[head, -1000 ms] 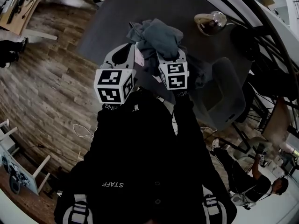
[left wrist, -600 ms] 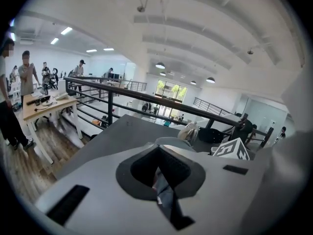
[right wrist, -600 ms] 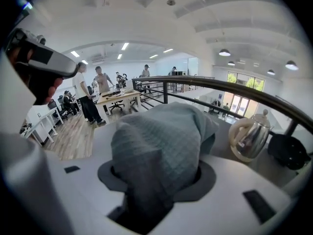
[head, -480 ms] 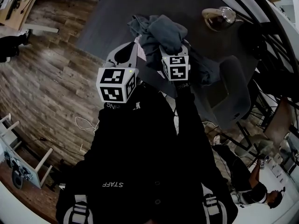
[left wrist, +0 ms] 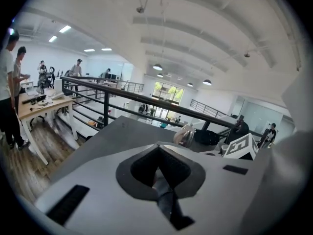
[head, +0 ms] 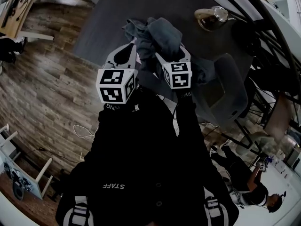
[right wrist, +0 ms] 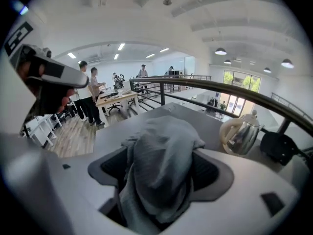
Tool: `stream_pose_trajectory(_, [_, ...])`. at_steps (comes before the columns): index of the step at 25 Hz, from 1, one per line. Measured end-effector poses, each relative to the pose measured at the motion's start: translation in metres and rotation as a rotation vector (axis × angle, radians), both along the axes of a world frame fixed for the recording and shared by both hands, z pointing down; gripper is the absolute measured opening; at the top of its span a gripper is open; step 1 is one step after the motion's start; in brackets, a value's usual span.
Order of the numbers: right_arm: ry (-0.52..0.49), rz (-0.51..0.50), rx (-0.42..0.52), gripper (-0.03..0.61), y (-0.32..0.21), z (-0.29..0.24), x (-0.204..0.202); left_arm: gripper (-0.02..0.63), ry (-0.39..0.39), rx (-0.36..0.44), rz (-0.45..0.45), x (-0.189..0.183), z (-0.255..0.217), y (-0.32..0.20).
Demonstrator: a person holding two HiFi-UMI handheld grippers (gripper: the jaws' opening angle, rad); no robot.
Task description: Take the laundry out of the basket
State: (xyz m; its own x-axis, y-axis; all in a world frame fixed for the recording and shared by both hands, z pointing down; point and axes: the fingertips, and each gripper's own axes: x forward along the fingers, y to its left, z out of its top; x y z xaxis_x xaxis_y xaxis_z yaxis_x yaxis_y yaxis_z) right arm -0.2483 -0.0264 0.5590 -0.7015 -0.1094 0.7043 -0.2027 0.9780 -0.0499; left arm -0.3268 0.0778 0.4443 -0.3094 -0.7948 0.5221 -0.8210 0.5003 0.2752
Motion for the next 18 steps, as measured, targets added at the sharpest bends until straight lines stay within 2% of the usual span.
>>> stream_pose_trajectory(6, [-0.145, 0.084, 0.043, 0.387, -0.01, -0.064, 0.014, 0.0, -0.02, 0.039, 0.039, 0.014, -0.017, -0.017])
stream_pose_trajectory(10, [-0.227, 0.093, 0.079, 0.371, -0.015, -0.104, 0.017, 0.0, -0.037, 0.059, 0.057, 0.019, -0.028, -0.027])
stream_pose_trajectory(13, [-0.299, 0.122, 0.121, 0.249, -0.021, -0.136, 0.023, 0.0, -0.051, 0.073, 0.063, 0.023, -0.037, -0.032])
stream_pose_trajectory(18, [-0.388, 0.158, 0.187, 0.103, -0.028, -0.185, 0.035, 0.0, -0.078, 0.108, 0.066, 0.026, -0.061, -0.04])
